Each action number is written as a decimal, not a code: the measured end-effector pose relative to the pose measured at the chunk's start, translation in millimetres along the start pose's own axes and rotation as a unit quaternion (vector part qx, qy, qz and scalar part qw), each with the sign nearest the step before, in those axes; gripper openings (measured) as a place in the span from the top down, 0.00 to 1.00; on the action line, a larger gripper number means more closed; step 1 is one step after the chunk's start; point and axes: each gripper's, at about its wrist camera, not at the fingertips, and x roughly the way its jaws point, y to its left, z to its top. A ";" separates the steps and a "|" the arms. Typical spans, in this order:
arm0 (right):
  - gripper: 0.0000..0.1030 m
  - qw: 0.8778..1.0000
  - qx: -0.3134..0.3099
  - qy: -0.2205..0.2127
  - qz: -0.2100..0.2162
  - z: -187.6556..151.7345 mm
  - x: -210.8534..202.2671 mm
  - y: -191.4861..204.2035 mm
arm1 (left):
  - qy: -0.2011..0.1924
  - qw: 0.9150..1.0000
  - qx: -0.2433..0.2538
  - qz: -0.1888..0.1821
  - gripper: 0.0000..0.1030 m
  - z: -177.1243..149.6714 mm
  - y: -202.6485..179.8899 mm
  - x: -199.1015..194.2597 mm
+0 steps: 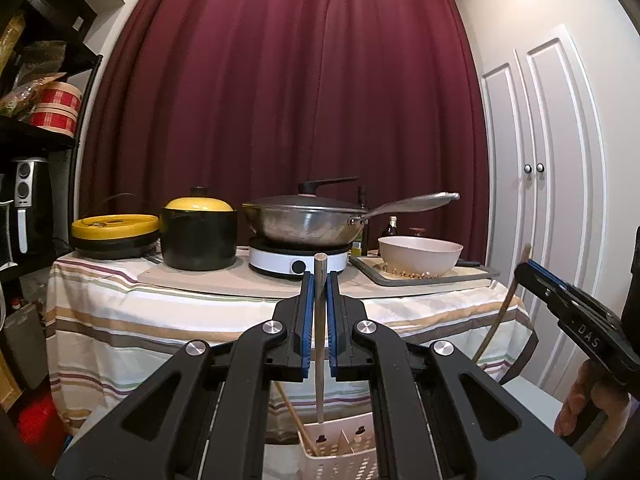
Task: Organize utensils
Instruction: 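Lift both chopsticks upright and carry them over the pink caddy, then open both tools to drop the chopsticks into the caddy, then move both open tools back toward the last two chopsticks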
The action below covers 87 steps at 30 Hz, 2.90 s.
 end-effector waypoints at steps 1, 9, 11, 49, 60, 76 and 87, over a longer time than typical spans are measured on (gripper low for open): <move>0.93 1.000 -0.004 0.000 -0.005 -3.7 6.8 -0.5 | 0.003 1.000 0.003 0.000 0.94 -3.3 -1.6 4.7; 0.93 0.999 0.001 0.039 -0.014 -43.5 38.9 -9.2 | 0.043 0.999 0.003 0.004 0.94 -46.7 1.2 37.9; 0.93 0.998 -0.006 0.052 -0.020 -55.9 42.8 -9.0 | 0.055 0.998 -0.001 0.003 0.94 -56.3 3.3 44.0; 0.45 0.985 0.012 0.164 -0.047 -146.8 -72.7 20.1 | 0.135 0.987 0.018 0.085 0.32 -164.2 -4.5 -57.2; 0.45 0.975 0.009 0.217 -0.050 -201.2 -119.0 35.4 | 0.186 0.978 0.004 0.094 0.32 -223.5 -12.6 -94.9; 0.45 0.959 0.002 0.283 -0.017 -262.5 -144.9 63.7 | 0.232 0.967 0.001 0.102 0.32 -270.0 -16.1 -119.9; 0.70 0.950 -0.002 0.313 -0.013 -273.0 -145.4 65.2 | 0.240 0.967 -0.003 0.091 0.32 -276.2 -23.3 -120.5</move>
